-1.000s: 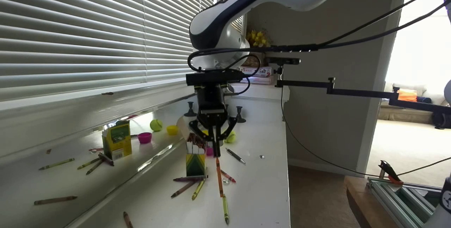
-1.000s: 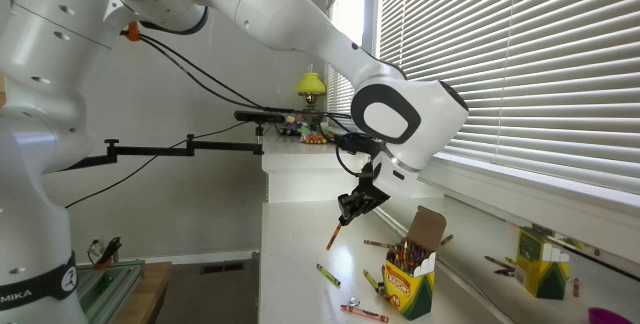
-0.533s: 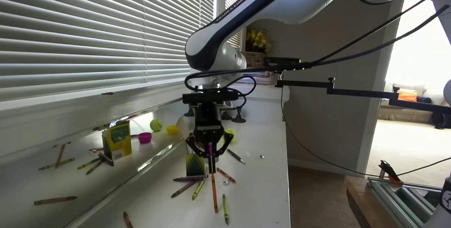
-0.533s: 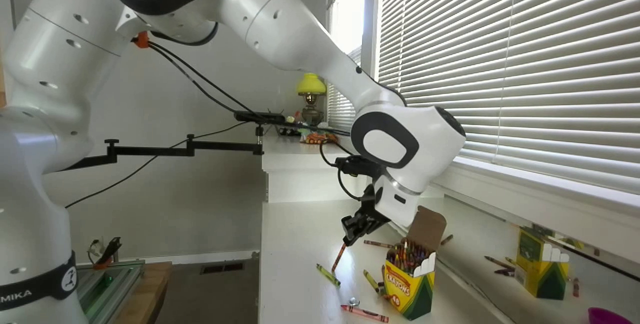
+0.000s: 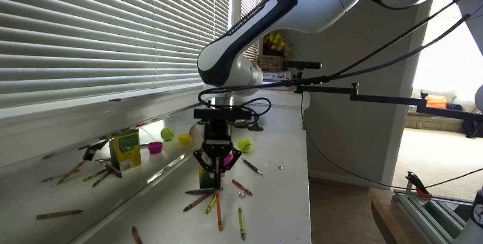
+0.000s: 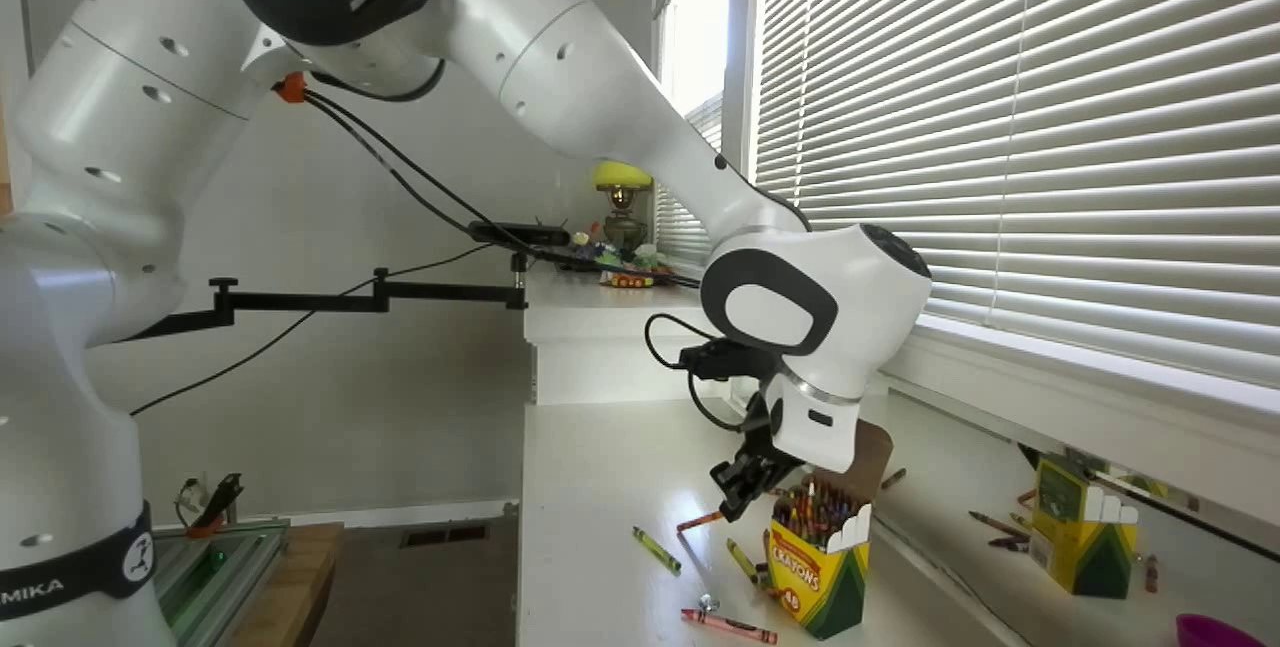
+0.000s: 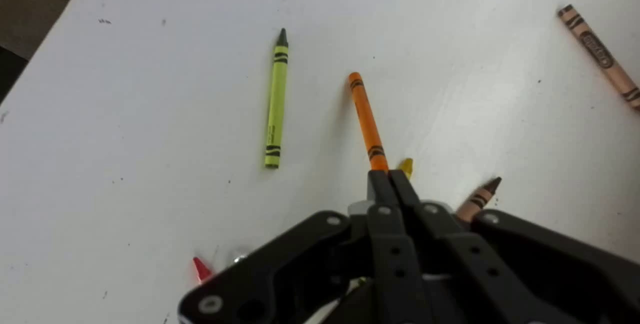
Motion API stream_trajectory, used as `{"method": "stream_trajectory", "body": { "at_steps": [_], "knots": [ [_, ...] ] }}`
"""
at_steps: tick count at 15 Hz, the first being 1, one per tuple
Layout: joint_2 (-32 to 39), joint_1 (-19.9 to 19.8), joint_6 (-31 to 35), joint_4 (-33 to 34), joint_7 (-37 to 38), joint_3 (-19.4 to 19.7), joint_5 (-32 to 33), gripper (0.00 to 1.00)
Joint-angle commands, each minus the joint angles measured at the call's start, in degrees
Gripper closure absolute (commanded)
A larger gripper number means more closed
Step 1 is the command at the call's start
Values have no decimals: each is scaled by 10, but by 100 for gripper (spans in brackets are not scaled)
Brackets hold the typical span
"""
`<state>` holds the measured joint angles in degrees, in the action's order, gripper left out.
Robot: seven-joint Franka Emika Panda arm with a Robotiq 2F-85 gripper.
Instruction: Remove one orange crayon from the box.
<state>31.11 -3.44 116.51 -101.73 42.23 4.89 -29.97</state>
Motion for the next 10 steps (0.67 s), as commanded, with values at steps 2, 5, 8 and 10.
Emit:
{"method": "stream_trajectory", "body": {
  "at_steps": [2, 5, 8, 10],
  "knots": [
    [-8, 4, 68, -23, -31, 3, 26, 99],
    [-11, 6, 99, -44, -40, 6, 42, 99],
    [-27, 12, 132, -76, -42, 9, 61, 70],
    [-46, 14, 142, -98, -45, 7, 69, 57]
  ]
}}
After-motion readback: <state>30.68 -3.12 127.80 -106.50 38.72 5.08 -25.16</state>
